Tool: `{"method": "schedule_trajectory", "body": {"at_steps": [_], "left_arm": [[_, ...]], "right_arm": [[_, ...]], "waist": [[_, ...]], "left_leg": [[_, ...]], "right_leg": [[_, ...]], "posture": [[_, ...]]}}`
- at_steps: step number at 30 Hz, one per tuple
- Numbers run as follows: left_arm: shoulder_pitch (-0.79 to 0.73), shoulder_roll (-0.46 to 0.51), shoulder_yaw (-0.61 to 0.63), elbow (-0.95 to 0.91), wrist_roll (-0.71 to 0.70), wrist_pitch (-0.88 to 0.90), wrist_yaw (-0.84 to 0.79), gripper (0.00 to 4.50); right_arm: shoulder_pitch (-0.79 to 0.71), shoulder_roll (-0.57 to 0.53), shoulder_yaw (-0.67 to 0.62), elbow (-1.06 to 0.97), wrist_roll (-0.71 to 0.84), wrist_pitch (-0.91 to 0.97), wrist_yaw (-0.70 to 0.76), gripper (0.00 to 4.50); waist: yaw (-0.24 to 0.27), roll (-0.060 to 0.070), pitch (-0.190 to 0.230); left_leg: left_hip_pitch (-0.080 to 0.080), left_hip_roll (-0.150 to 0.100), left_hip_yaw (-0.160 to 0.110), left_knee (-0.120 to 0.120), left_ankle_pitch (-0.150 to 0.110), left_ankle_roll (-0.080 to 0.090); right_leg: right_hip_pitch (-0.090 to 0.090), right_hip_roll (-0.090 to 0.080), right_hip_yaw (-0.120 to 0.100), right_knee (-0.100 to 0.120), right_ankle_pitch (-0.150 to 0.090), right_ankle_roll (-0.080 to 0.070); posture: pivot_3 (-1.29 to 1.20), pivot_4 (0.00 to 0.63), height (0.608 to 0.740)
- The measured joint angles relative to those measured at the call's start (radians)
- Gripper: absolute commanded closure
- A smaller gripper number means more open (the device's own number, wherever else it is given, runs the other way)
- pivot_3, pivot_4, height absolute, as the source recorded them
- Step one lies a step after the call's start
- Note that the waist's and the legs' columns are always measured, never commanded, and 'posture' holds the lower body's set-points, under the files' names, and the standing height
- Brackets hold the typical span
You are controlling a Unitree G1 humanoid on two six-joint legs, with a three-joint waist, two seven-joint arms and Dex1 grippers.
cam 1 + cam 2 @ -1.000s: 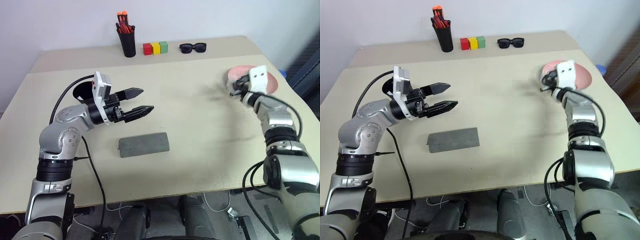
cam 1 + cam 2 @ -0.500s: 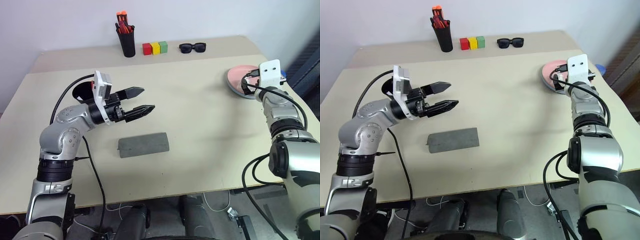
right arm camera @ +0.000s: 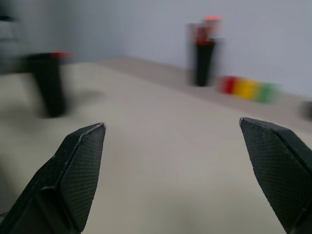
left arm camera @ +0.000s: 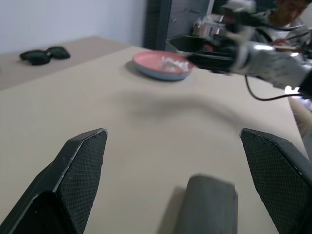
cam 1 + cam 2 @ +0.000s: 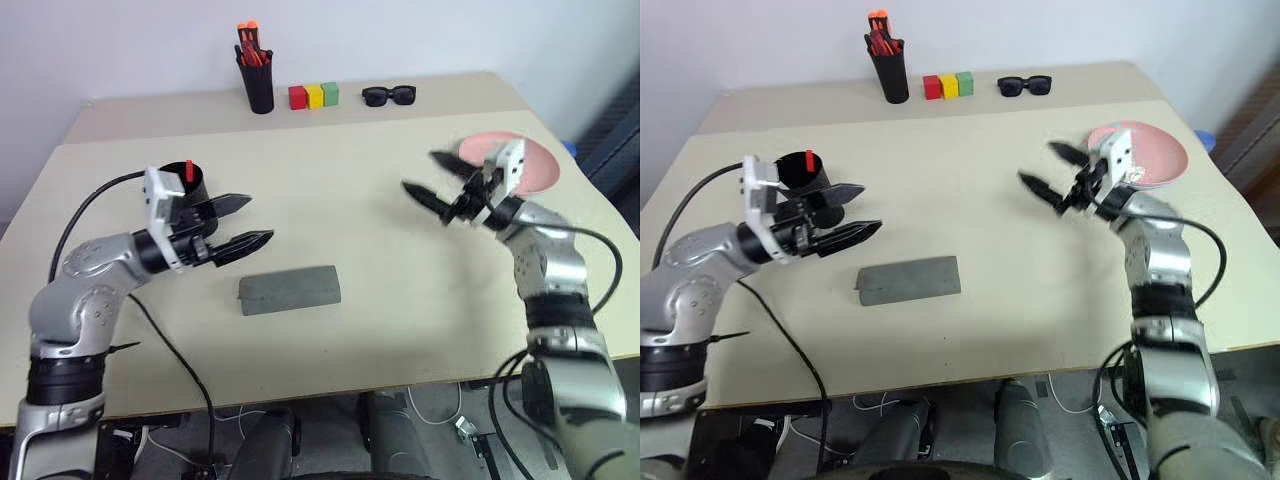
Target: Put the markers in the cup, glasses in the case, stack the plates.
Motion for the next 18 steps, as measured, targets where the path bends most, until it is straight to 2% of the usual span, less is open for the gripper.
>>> {"method": "schedule_trajectory", "body": {"at_steps": [7, 12, 18], "left_arm": [[0.158, 0.029, 0.062, -0.068, -0.011, -0.023, -0.025, 0.0], [0.239, 0.046, 0.068, -0.07, 0.002, -0.078, -0.065, 0.0], [0.229, 0.062, 0.053, -0.024, 0.025, -0.141, -0.125, 0.0]], "right_arm": [[0.114, -0.068, 0.051, -0.338, 0.094, 0.218, 0.052, 0.01], [0.168, -0.103, 0.059, -0.418, 0.119, 0.236, 0.091, 0.01], [0.277, -0.201, 0.023, -0.483, 0.108, 0.213, 0.124, 0.01]], "waist": [[0.001, 0.0, 0.0], [0.011, -0.001, 0.0], [0.033, -0.001, -0.001]], "left_leg": [[0.002, 0.0, 0.001, 0.0, 0.0, 0.0], [0.002, 0.0, 0.002, 0.002, 0.0, 0.0], [0.002, 0.0, 0.003, 0.002, 0.0, 0.0]], "right_leg": [[0.002, 0.001, 0.0, 0.002, 0.0, 0.0], [0.002, 0.0, 0.0, 0.001, 0.0, 0.0], [0.003, 0.0, 0.0, 0.001, 0.0, 0.0]], "posture": [[0.0, 0.15, 0.74], [0.0, 0.15, 0.74], [0.0, 0.15, 0.74]]}}
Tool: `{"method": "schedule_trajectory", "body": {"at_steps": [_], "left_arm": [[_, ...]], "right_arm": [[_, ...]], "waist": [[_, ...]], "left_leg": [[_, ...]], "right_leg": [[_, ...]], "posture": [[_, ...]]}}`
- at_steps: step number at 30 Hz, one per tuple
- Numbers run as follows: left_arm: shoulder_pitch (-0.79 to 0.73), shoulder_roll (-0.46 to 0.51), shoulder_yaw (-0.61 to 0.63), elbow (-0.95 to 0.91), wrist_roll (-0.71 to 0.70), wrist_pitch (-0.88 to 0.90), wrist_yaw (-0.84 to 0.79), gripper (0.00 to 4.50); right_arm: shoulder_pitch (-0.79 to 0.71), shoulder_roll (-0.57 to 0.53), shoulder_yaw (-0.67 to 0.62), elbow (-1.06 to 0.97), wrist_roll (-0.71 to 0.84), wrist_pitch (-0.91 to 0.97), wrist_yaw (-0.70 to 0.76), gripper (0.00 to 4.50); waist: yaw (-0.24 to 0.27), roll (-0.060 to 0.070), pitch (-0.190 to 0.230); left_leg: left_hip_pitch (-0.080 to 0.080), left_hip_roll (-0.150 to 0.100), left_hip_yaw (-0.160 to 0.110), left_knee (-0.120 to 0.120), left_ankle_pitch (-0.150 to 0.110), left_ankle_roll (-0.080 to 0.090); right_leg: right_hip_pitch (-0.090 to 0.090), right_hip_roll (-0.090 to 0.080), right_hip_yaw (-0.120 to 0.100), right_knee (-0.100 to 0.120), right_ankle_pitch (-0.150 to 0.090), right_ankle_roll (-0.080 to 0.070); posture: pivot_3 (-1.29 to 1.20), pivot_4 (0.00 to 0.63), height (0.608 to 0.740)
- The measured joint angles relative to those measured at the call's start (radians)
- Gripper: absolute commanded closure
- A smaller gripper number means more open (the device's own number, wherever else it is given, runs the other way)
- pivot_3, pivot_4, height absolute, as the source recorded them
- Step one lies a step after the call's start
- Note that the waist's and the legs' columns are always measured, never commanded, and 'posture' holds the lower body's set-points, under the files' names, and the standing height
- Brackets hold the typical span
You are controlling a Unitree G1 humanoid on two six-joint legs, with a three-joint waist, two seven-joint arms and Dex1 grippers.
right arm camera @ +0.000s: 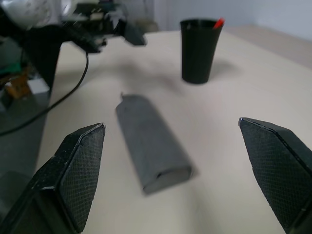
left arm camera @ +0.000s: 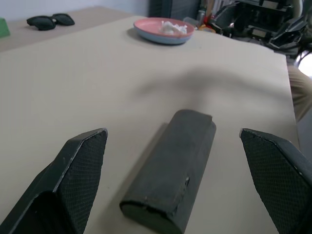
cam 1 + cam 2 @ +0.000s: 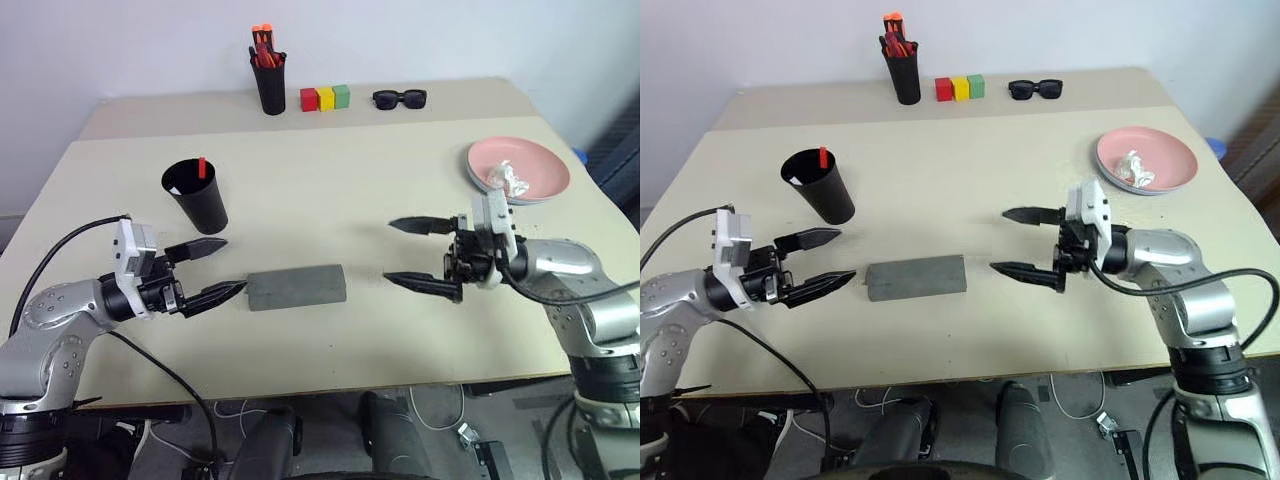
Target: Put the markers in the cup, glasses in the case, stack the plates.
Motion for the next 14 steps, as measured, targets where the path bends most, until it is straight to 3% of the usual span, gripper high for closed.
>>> {"method": "schedule_trajectory", "body": {"at_steps": [14], "left_arm": [[-0.117, -0.064, -0.113, 0.114, 0.065, -0.116, -0.029, 0.0]], "right_arm": [[0.113, -0.063, -0.078, -0.067, -0.038, -0.066, -0.036, 0.01]], "waist": [[-0.002, -0.001, 0.0]], "left_leg": [[0.0, 0.0, 0.0, 0.0, 0.0, 0.0]], "right_leg": [[0.0, 0.0, 0.0, -0.001, 0.0, 0.0]], "posture": [[0.0, 0.15, 0.74]]}}
